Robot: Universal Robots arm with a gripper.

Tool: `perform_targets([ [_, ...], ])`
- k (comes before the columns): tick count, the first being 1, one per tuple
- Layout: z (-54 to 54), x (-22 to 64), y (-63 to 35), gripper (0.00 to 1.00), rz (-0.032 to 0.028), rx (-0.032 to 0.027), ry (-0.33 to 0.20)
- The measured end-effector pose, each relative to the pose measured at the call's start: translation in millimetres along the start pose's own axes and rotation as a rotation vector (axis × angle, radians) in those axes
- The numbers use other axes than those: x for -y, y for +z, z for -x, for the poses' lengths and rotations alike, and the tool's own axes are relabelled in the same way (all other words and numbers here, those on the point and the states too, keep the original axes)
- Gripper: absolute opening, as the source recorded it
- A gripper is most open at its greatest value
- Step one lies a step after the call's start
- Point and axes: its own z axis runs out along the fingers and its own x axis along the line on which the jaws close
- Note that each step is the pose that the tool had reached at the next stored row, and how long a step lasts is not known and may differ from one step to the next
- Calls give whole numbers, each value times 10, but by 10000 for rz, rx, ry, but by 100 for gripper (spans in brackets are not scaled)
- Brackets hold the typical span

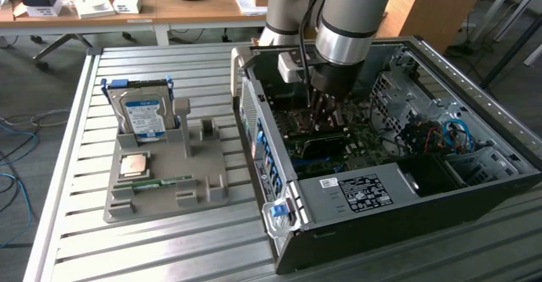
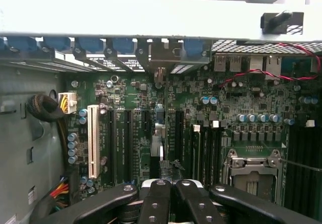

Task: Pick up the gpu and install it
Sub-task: 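Press down on the gpu until it lock into place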

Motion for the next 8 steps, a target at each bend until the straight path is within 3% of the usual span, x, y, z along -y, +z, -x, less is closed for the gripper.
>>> perform_targets([
  [8,-1,-1,68,11,2,-3,0],
])
